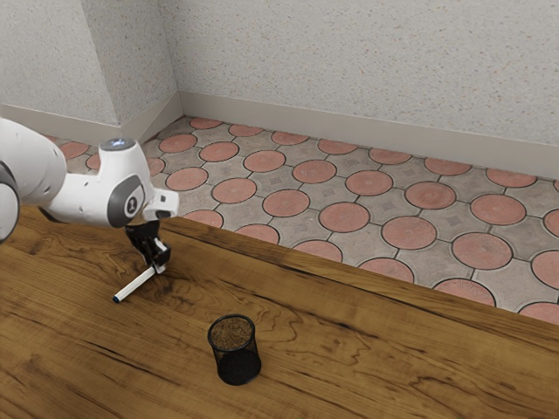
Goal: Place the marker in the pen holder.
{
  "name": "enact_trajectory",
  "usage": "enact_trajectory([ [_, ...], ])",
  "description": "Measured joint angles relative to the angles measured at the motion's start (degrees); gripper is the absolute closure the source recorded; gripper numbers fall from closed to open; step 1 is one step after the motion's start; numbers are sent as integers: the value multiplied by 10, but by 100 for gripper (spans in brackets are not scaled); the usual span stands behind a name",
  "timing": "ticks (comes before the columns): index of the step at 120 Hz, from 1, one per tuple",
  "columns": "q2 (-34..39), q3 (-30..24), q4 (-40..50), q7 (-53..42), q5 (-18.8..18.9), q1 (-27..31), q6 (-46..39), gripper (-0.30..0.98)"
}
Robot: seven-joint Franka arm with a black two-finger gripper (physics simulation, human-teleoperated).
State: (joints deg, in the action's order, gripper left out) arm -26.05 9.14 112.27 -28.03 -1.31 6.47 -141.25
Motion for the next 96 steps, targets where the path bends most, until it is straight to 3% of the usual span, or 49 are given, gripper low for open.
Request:
enact_trajectory([
  [22, -7, 0, -1, -26, -2, 1, -9, 61],
  [56, 6, 0, 1, -51, -6, -2, -11, 67],
  [96, 170, -49, 87, -44, 3, -63, 23, 71],
])
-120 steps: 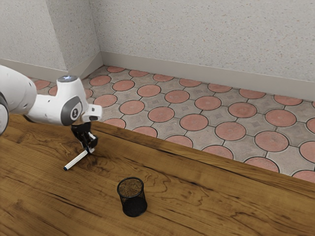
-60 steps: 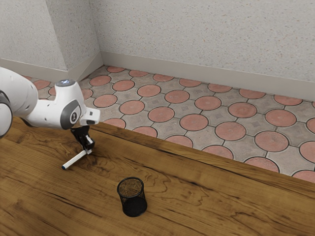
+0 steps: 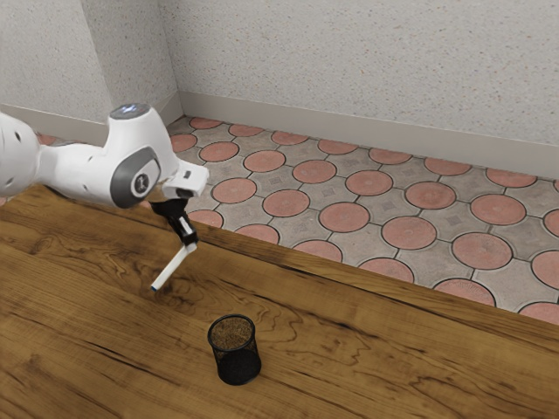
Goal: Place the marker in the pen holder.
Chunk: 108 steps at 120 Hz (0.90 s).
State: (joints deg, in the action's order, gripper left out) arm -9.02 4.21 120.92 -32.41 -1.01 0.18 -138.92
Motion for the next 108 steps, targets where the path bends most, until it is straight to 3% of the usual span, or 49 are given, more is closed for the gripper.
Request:
enact_trajectory([
  [14, 70, -20, 36, 30, 20, -14, 25, 71],
  [34, 112, -79, 33, 107, 40, -4, 91, 71],
  [66, 138, -143, 23, 220, 45, -112, 148, 70],
  [108, 125, -160, 11, 317, 54, -102, 186, 69],
])
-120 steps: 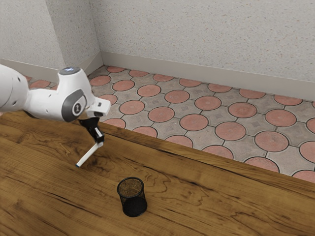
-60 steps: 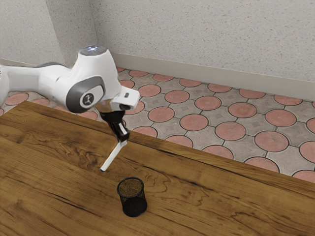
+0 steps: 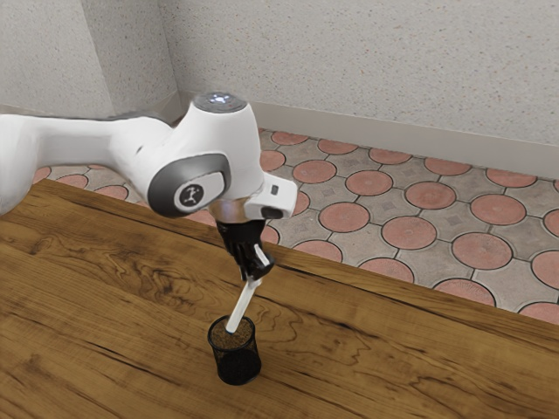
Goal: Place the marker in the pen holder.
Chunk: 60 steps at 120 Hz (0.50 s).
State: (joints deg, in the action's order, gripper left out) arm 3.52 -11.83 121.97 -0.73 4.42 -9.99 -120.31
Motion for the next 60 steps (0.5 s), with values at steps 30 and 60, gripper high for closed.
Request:
enact_trajectory([
  [30, 0, 1, 32, 42, 2, 5, 0, 68],
  [60, 17, 12, 51, 66, -5, 0, 5, 37],
])
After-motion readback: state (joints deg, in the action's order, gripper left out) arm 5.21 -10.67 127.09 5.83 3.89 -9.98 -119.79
